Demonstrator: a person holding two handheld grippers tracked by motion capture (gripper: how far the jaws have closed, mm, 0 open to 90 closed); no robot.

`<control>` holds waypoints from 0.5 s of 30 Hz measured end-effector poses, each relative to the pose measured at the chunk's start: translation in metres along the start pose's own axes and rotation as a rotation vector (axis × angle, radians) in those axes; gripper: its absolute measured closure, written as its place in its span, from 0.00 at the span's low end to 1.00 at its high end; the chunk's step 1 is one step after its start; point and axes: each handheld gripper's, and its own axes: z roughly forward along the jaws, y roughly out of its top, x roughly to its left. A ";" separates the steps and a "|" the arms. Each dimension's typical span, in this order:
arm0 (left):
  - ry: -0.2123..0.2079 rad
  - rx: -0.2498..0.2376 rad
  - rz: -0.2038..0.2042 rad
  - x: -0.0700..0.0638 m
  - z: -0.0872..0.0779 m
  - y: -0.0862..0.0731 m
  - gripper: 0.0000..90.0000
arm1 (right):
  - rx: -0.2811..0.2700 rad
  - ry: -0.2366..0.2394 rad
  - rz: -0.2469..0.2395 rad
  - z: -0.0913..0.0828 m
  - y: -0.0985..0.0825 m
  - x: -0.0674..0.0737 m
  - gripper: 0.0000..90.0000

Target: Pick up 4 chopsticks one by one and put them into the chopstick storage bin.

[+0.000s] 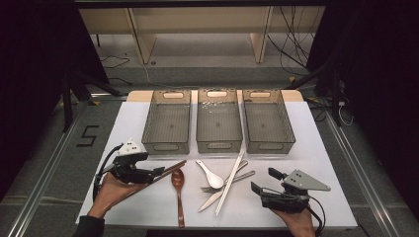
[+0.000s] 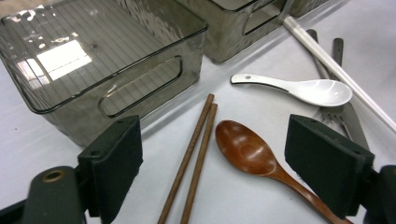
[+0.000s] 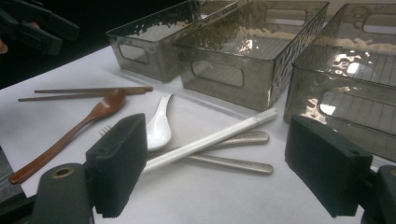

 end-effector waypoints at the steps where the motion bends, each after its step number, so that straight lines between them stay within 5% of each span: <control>1: 0.006 0.020 0.008 0.002 0.001 0.001 0.21 | 0.000 0.000 -0.001 0.000 0.000 0.000 0.24; 15: 0.020 0.334 0.071 0.026 0.029 0.012 0.26 | 0.019 0.005 0.001 0.001 -0.001 0.000 0.25</control>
